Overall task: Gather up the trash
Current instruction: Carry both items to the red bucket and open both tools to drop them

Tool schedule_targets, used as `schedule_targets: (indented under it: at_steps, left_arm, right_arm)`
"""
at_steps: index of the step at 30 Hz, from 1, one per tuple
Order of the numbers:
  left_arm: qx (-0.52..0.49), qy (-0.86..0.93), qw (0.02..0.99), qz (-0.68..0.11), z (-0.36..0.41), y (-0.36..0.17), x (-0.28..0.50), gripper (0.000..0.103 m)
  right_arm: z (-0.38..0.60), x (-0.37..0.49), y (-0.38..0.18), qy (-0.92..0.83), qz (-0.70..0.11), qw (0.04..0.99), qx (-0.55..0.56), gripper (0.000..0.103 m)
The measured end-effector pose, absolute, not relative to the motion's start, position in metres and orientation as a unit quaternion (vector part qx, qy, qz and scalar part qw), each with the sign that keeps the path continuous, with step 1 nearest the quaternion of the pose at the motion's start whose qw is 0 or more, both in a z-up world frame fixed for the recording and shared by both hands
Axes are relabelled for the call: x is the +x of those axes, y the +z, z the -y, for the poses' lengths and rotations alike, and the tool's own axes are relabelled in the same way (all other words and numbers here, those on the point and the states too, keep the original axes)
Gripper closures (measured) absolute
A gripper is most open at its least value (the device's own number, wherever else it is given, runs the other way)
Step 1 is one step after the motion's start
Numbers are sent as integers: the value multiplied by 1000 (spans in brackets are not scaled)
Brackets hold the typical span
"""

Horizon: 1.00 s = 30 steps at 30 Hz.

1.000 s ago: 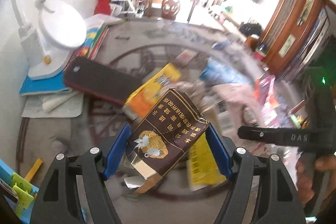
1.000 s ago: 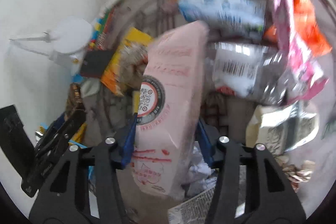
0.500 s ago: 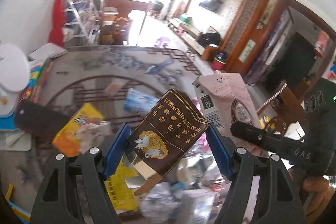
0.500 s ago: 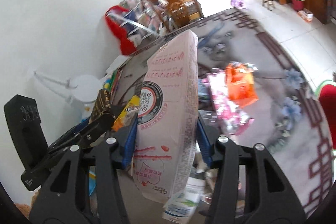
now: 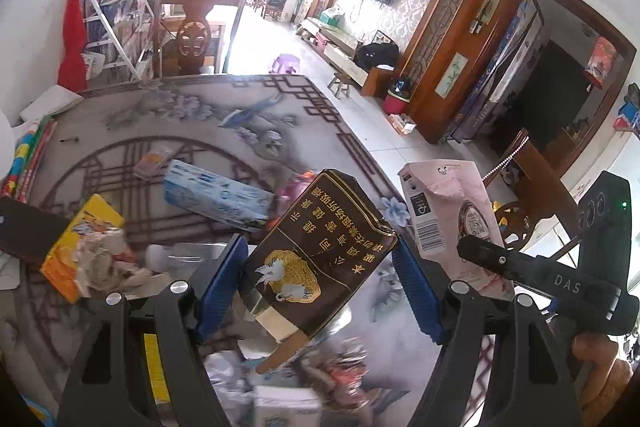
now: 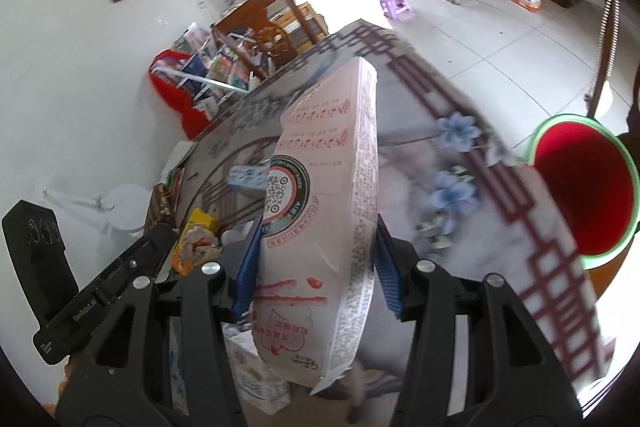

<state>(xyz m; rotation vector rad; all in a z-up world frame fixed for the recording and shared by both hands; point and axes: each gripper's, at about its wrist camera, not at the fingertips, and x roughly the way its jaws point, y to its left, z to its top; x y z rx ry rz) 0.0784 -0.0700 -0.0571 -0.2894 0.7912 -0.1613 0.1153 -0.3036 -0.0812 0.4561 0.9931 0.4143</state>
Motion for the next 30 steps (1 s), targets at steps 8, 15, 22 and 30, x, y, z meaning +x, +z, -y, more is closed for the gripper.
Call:
schedule_targets:
  at_steps: [8, 15, 22, 30]
  left_arm:
    - [-132, -111, 899, -403, 146, -70, 115, 32]
    - [-111, -152, 886, -424, 216, -79, 143, 32]
    - [-93, -189, 873, -440, 268, -85, 170, 32]
    - [-63, -255, 859, -440, 340, -90, 195, 32]
  right_arm:
    - [390, 135, -92, 141, -469, 845, 217, 53]
    - [461, 156, -132, 75, -503, 831, 227, 53]
    - [503, 160, -155, 41, -516, 819, 247, 35]
    - [550, 146, -143, -3, -493, 831, 257, 27]
